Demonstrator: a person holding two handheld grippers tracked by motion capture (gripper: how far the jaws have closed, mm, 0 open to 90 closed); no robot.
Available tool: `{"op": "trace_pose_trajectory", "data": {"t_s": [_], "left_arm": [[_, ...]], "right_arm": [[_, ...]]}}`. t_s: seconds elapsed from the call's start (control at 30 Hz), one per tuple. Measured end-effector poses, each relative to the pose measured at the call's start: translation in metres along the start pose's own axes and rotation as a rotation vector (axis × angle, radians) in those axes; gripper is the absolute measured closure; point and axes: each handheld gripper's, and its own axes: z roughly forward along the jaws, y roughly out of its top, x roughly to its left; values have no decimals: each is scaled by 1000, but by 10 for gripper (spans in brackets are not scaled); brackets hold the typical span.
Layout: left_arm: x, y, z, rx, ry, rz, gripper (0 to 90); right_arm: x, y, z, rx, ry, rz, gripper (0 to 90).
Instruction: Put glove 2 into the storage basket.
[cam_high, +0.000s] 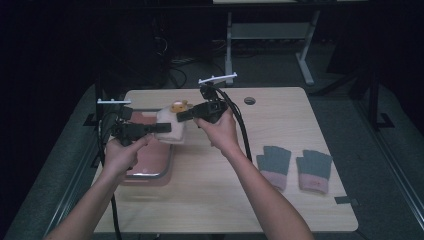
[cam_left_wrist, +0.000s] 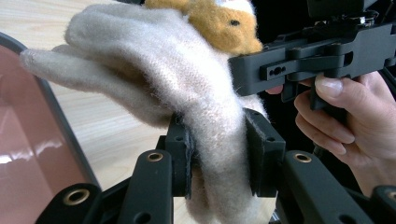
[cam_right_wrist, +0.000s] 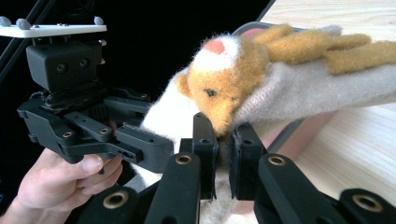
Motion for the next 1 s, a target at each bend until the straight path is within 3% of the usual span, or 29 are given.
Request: {"op": "trace_pose_trajectory", "data": {"t_s": [0.73, 1.0], "left_arm": [[15, 0, -38, -24, 44, -18, 662], [28, -4, -50, -25, 62, -38, 662]], "right_arm": [[18, 16, 37, 35, 43, -28, 825], [20, 19, 57, 56, 66, -24, 825]]}}
